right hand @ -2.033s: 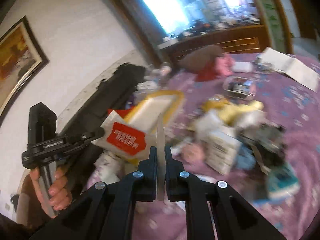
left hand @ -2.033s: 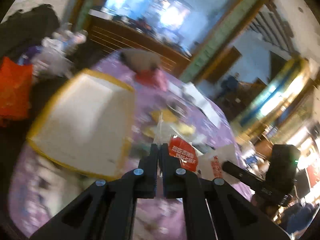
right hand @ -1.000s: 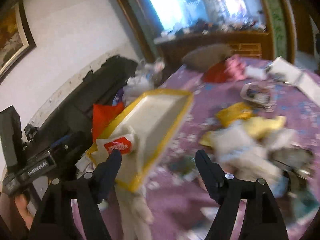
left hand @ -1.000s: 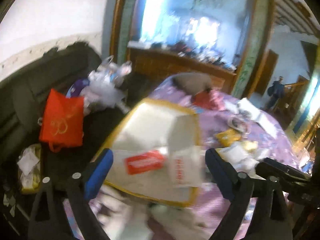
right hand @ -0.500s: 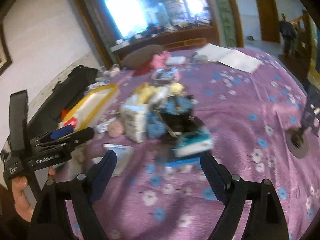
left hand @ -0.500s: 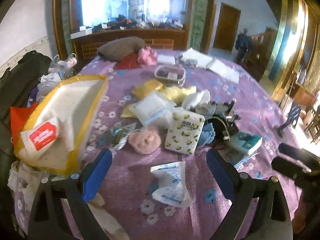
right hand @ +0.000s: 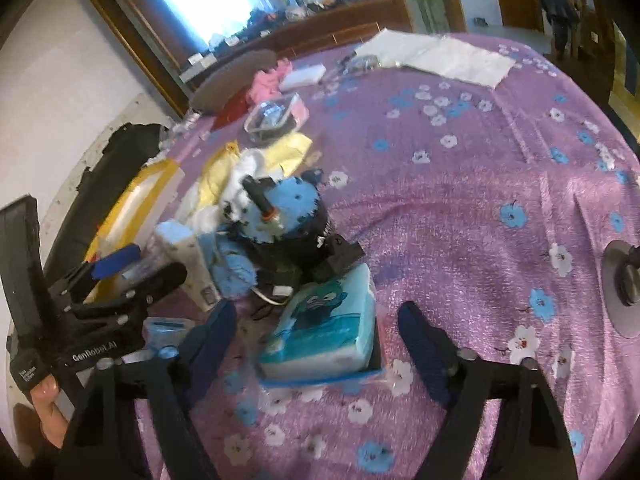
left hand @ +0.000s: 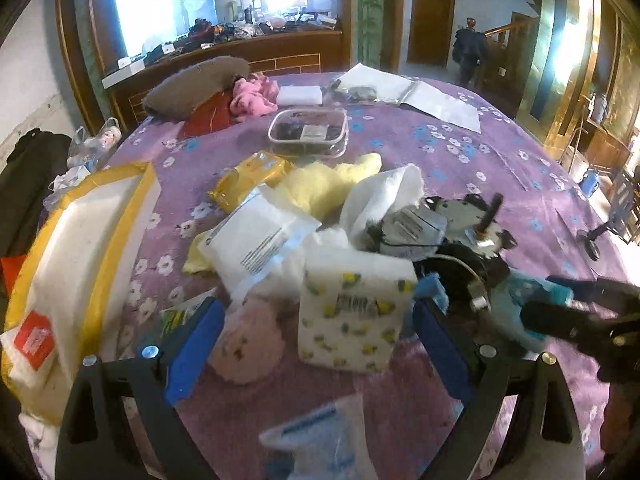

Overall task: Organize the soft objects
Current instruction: 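Grasp the white tissue pack with the left tool while the right tool grasps the blue tissue pack, then lower both tissue packs into the yellow-rimmed tray and open both tools, then grasp the clear printed bag with the left tool while the right tool grasps the dark blue packet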

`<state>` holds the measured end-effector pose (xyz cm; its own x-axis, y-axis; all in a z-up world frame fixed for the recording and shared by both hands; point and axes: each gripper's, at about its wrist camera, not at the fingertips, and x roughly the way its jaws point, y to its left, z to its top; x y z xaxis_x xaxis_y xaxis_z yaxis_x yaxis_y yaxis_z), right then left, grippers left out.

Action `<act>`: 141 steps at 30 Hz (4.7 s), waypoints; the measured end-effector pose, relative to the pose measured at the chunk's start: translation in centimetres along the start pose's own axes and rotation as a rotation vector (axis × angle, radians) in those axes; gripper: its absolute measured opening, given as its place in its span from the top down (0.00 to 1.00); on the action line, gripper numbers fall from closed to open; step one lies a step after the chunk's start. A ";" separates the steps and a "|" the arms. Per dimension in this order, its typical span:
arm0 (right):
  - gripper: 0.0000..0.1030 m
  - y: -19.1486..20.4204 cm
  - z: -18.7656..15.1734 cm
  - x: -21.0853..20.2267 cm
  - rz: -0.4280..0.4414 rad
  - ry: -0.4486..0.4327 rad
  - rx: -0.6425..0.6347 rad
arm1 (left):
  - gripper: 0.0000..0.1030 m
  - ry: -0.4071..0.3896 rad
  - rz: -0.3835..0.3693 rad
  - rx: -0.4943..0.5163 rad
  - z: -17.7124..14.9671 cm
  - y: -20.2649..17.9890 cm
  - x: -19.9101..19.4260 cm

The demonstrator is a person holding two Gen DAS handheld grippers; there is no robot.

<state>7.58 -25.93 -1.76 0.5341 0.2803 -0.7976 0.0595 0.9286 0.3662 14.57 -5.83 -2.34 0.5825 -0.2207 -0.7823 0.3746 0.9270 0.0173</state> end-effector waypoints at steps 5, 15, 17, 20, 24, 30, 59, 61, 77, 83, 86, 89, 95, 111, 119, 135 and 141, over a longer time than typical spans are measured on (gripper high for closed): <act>0.53 -0.1 -0.3 1.3 -0.010 0.023 0.007 | 0.45 -0.019 -0.025 0.011 -0.2 -0.2 0.4; 0.80 -0.5 -1.8 -2.7 0.016 -0.071 0.040 | 0.53 -0.042 -0.221 -0.109 -1.5 2.5 -4.6; 0.81 -0.5 -2.1 -4.2 0.021 -0.099 0.060 | 0.53 -0.056 -0.256 -0.133 -1.9 3.3 -6.0; 0.81 0.3 -2.5 -6.7 0.060 -0.176 0.055 | 0.53 -0.084 -0.278 -0.161 -2.4 4.6 -8.1; 0.80 3.5 -2.0 -7.5 0.123 -0.188 0.009 | 0.53 -0.090 -0.313 -0.225 -3.0 7.3 -10.5; 0.80 11.3 0.3 -4.7 0.226 -0.154 -0.123 | 0.53 -0.134 -0.188 -0.303 -3.5 13.9 -13.3; 0.82 30.7 4.8 18.5 0.129 0.163 -0.352 | 0.52 0.075 0.042 -0.379 -3.7 29.1 -1.5; 0.83 30.5 4.1 18.0 0.109 0.185 -0.358 | 0.52 0.084 0.029 -0.370 -4.1 28.4 -1.8; 0.33 27.4 4.3 8.9 0.182 -0.037 -0.278 | 0.15 -0.117 0.200 -0.335 -2.3 25.3 -9.4; 0.12 20.3 -1.1 -1.8 0.244 -0.232 -0.258 | 0.04 -0.359 0.230 -0.212 -4.6 15.0 -16.3; 0.08 14.9 -3.7 -5.1 0.219 -0.246 -0.199 | 0.03 -0.256 0.055 -0.143 -5.5 9.6 -16.0; 0.08 9.9 -5.4 -6.3 0.176 -0.174 -0.111 | 0.03 -0.121 -0.071 -0.103 -5.8 6.1 -13.7; 0.08 2.9 -7.0 -6.2 0.034 -0.100 -0.002 | 0.03 0.012 -0.051 -0.035 -6.4 2.9 -8.5; 0.40 3.4 -4.5 1.5 -0.153 -0.044 0.122 | 0.64 0.120 -0.084 -0.047 -8.1 1.8 -2.4; 0.63 3.8 -6.8 -0.2 -0.095 -0.026 0.056 | 0.66 0.054 -0.207 -0.156 -9.2 4.8 -4.6; 0.64 15.2 -2.9 -2.7 0.224 -0.090 -0.135 | 0.65 -0.111 -0.189 -0.277 -6.7 12.3 -13.4; 0.64 19.9 -0.6 -0.8 0.263 -0.091 -0.235 | 0.65 -0.137 -0.044 -0.295 -6.1 16.0 -13.6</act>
<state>7.79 -7.50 5.90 0.5787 0.5037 -0.6414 -0.2792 0.8613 0.4245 8.22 13.83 4.83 0.6692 -0.2828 -0.6871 0.1883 0.9591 -0.2113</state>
